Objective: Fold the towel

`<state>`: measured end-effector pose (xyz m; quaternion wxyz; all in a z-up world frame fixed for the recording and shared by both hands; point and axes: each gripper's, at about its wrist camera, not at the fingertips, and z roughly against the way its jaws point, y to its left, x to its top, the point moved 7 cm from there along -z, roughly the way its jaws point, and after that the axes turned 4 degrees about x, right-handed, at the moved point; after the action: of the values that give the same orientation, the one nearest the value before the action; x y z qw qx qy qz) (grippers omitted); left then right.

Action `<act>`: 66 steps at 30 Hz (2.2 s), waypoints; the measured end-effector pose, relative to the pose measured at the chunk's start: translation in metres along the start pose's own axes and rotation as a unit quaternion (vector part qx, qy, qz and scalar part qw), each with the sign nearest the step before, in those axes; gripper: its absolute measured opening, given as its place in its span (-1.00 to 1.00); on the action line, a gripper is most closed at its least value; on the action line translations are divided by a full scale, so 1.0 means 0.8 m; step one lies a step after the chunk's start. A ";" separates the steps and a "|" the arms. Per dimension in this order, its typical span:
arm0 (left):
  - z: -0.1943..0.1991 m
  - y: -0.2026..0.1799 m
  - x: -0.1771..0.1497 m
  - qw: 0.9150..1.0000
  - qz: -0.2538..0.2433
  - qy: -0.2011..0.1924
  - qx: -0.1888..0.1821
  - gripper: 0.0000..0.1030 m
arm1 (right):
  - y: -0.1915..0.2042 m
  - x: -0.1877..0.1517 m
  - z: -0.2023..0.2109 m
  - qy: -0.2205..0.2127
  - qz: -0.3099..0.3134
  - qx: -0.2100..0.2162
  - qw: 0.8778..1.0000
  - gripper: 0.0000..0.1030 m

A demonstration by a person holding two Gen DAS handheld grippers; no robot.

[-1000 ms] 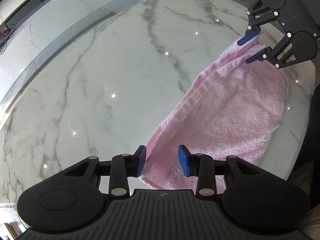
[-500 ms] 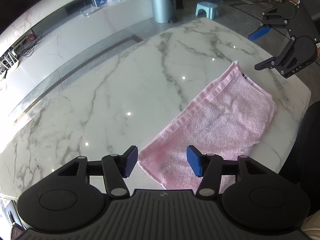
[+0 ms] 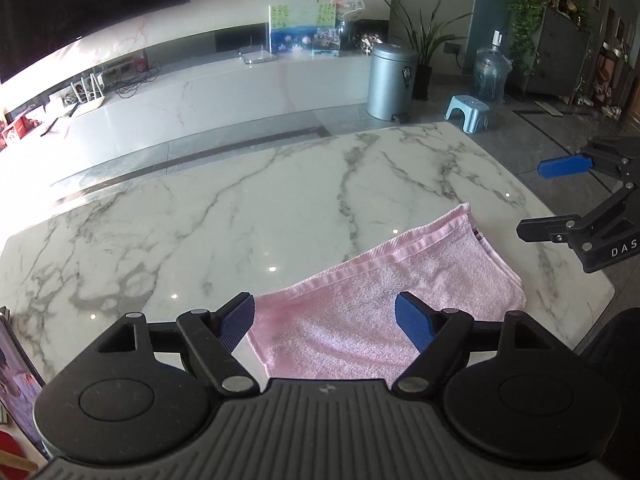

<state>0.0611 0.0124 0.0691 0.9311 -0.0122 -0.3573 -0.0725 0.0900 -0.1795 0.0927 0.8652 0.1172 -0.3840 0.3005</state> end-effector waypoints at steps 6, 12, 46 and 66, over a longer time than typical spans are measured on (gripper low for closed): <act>-0.017 -0.010 -0.052 0.998 0.060 -0.013 0.023 0.52 | 0.022 -0.061 -0.004 -0.043 -0.086 -0.029 0.995 0.74; -0.032 -0.028 -0.103 0.996 0.078 -0.017 0.042 0.54 | 0.048 -0.129 -0.026 -0.034 -0.129 -0.075 0.988 0.74; -0.084 -0.030 -0.174 0.993 0.090 0.041 0.070 0.56 | 0.067 -0.204 -0.085 0.026 -0.165 -0.087 0.982 0.74; -0.087 -0.021 -0.173 0.993 0.077 0.032 0.086 0.58 | 0.075 -0.210 -0.093 0.021 -0.149 -0.098 0.984 1.00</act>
<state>0.0031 0.0082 -0.0757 0.9426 0.0429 -0.3298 0.0303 0.0091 -0.1721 -0.0828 0.9154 0.0815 -0.3714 0.1320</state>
